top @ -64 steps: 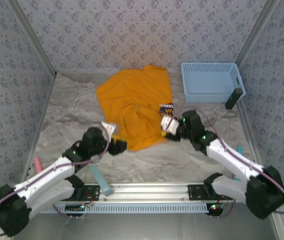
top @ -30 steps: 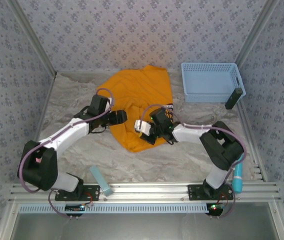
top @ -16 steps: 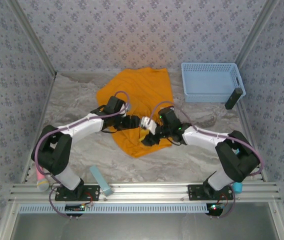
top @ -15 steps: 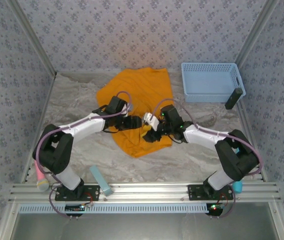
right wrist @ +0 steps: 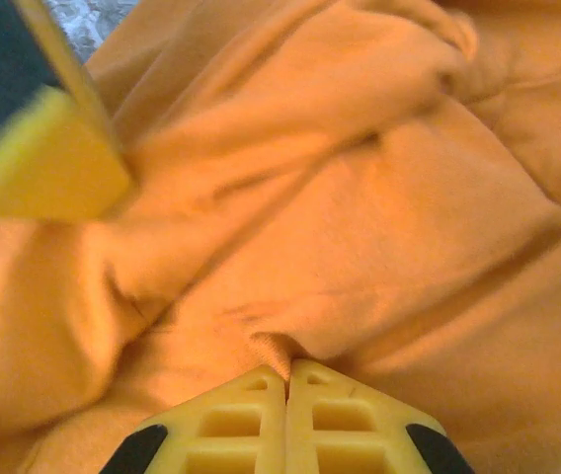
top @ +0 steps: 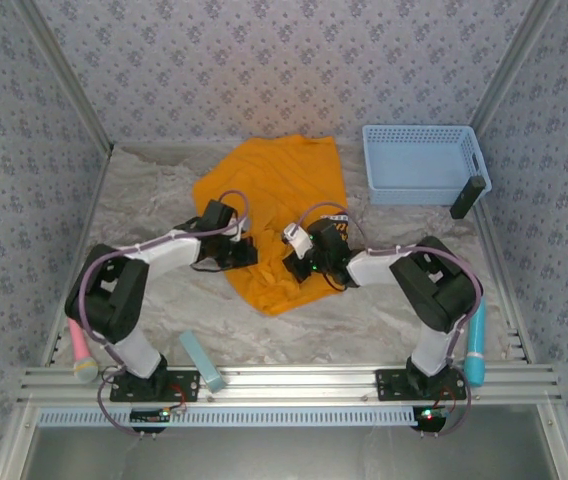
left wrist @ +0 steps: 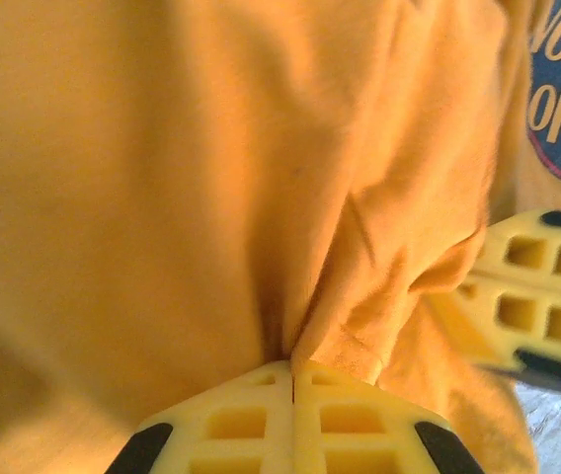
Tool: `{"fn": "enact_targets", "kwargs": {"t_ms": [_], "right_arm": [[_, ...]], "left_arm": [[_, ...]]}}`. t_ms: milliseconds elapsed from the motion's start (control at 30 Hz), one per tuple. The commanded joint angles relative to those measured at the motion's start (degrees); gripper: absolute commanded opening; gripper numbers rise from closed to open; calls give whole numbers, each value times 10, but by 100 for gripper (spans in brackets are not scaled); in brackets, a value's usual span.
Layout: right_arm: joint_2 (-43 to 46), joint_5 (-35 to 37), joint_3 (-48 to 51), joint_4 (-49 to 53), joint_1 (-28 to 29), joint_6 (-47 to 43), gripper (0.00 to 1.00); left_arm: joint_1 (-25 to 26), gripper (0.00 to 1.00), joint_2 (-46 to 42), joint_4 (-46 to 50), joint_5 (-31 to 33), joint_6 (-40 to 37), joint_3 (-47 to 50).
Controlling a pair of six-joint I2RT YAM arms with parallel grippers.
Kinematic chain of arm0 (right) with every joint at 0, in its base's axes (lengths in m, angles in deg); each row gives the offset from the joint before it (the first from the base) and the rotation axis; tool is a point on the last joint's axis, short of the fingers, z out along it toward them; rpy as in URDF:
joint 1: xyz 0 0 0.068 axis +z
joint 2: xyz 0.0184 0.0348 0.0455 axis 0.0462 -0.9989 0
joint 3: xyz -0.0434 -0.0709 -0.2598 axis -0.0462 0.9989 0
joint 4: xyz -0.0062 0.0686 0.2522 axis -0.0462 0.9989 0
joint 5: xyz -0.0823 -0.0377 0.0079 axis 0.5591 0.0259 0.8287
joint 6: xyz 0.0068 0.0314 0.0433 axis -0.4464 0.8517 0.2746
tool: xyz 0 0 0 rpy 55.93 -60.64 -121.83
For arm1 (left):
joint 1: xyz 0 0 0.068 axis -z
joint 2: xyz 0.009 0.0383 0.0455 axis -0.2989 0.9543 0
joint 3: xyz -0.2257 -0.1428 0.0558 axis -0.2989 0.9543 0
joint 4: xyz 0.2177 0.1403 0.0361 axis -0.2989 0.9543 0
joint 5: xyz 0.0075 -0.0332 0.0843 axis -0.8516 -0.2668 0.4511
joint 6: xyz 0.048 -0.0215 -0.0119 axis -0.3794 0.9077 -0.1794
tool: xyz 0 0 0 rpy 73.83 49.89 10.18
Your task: Fold the inside-out t-shirt
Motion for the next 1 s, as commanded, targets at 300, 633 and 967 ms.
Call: {"fn": "enact_targets", "kwargs": {"t_ms": [300, 633, 967], "right_arm": [[95, 0, 59, 53, -17, -26, 2], [58, -8, -63, 91, 13, -157, 38], [-41, 21, -81, 29, 21, -129, 0]], "left_arm": [[-30, 18, -117, -11, -8, -11, 119], [7, 52, -108, -10, -32, -21, 24], [25, 49, 17, 7, 57, -15, -30]]}}
